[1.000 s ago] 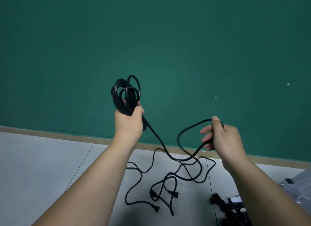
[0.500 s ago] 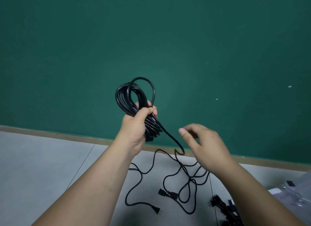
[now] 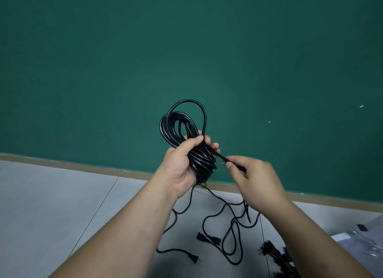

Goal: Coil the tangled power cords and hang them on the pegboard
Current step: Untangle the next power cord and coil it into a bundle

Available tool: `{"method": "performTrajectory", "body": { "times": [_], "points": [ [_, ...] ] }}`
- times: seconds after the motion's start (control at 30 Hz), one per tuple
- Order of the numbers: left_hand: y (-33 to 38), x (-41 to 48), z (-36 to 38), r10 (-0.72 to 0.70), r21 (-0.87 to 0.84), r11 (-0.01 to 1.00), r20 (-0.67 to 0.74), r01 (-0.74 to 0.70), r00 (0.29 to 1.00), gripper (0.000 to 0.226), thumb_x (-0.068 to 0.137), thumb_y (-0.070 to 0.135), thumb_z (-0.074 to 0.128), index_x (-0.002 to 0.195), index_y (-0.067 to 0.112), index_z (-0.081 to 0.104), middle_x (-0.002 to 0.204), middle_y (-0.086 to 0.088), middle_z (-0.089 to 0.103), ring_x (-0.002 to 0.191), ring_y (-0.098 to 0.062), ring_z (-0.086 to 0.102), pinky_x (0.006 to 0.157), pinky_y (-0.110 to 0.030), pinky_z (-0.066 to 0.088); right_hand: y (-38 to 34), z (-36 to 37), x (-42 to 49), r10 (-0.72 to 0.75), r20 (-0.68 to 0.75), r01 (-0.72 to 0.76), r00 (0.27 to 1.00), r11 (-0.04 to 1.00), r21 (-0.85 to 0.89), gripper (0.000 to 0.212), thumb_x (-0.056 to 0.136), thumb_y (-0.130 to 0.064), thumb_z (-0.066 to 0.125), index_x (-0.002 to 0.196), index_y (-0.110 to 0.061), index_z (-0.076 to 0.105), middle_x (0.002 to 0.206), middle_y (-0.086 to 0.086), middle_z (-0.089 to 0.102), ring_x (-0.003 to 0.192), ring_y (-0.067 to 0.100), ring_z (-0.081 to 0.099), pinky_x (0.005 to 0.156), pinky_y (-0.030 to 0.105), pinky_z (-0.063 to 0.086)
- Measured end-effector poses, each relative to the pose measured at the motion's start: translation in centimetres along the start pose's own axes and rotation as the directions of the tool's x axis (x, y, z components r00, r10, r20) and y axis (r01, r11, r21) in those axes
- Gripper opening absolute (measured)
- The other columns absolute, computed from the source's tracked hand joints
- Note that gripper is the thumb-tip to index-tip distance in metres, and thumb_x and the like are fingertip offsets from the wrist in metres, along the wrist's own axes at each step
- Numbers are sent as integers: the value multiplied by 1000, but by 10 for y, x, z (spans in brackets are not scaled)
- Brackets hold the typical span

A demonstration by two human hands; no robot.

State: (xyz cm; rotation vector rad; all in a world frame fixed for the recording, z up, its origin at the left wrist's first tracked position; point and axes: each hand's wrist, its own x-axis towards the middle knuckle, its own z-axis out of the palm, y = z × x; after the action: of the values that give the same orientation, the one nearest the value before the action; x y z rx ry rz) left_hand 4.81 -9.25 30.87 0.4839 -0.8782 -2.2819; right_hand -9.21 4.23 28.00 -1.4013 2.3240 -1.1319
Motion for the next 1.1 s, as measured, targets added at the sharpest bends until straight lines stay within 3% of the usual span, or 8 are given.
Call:
{"method": "performTrajectory", "body": {
  "times": [0.27, 0.4, 0.5, 0.57, 0.63, 0.77, 0.93, 1.1],
  "points": [
    [-5, 5, 1, -32, 11, 999, -1, 32, 999, 8, 98, 15, 69, 93, 11, 64, 82, -5, 56, 76, -22, 60, 98, -46, 54, -5, -6, 0, -94, 56, 108, 994, 908, -406, 28, 106, -45, 46, 121, -46, 70, 94, -18, 70, 82, 12, 62, 60, 30, 49],
    [-1, 6, -1, 7, -55, 998, -65, -11, 998, 17, 97, 13, 69, 82, 10, 61, 76, -3, 57, 73, -21, 64, 93, -45, 60, -2, -13, 2, -79, 197, 131, 977, 954, -268, 23, 107, -48, 50, 113, -47, 72, 61, -19, 62, 57, 6, 53, 52, 28, 40],
    [1, 8, -3, 55, -11, 998, -194, -58, 979, 28, 98, 14, 70, 75, 17, 55, 67, 2, 48, 58, -15, 51, 69, -35, 52, 2, -17, 0, -59, 369, 120, 927, 982, -143, 22, 108, -51, 49, 114, -48, 71, 67, -19, 66, 61, 6, 57, 59, 25, 47],
    [5, 11, -8, 180, 153, 979, -340, -135, 923, 27, 97, 14, 72, 78, 20, 54, 65, 3, 48, 56, -16, 48, 63, -33, 43, 3, -18, -3, -65, 454, 152, 889, 975, -159, 21, 108, -53, 48, 117, -47, 67, 82, -17, 72, 73, 8, 64, 73, 31, 56],
    [13, 11, -14, 360, 427, 887, -402, -175, 842, 24, 98, 16, 71, 81, 21, 55, 64, 3, 52, 57, -17, 51, 63, -32, 41, -2, -20, -7, -120, 449, 197, 885, 972, -129, 18, 107, -47, 55, 116, -42, 70, 75, -24, 66, 65, 5, 58, 66, 26, 50],
    [28, 14, -23, 550, 837, 543, -285, -76, 785, 12, 97, 24, 71, 89, 19, 62, 72, 3, 61, 64, -19, 55, 65, -31, 46, -20, -34, -8, -313, 198, 305, 929, 950, 72, 11, 97, -23, 74, 102, -31, 81, 84, -22, 70, 74, 5, 64, 67, 15, 45],
    [20, 6, -24, 306, 946, 323, -73, -31, 949, 16, 96, 39, 74, 91, 25, 67, 69, 19, 65, 67, -6, 60, 66, -28, 45, -31, -58, -6, -358, 108, 310, 928, 897, 314, 20, 90, -10, 83, 94, -29, 83, 80, -13, 69, 66, 12, 57, 69, 17, 45],
    [0, -13, -3, -109, 890, 450, -27, 73, 994, 52, 88, 77, 63, 78, 26, 63, 67, 9, 60, 54, -7, 54, 60, -27, 46, -25, -73, 0, -290, 62, 219, 955, 832, 509, 16, 91, -11, 80, 99, -25, 79, 80, 13, 59, 73, 38, 44, 74, 33, 42]
  ]
}}
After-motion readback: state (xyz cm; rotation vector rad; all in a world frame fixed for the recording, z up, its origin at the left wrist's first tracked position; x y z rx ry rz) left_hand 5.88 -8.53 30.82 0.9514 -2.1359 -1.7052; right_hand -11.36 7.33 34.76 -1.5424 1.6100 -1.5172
